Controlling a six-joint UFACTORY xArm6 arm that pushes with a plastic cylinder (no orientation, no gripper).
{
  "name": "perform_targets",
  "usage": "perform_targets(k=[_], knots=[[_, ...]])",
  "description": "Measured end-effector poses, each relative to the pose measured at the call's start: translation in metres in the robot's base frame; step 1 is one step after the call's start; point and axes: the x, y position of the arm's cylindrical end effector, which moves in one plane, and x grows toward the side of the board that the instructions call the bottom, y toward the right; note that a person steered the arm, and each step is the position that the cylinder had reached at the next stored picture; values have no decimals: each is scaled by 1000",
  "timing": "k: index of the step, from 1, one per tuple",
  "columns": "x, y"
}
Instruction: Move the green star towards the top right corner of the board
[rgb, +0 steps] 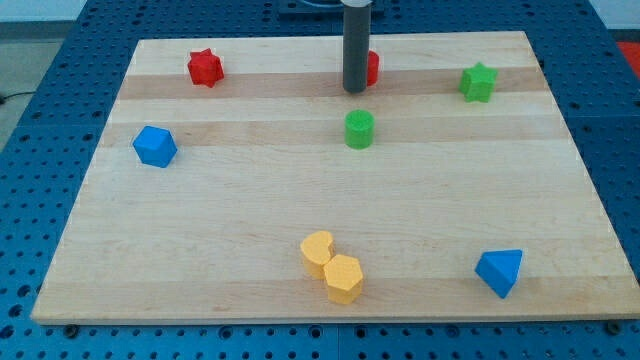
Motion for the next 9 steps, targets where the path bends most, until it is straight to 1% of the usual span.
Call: perform_targets(k=[1,2,3,4,5,7,9], knots=[[40,74],[41,112],[21,114],[13,130],[17,136],[16,177],[-5,178]])
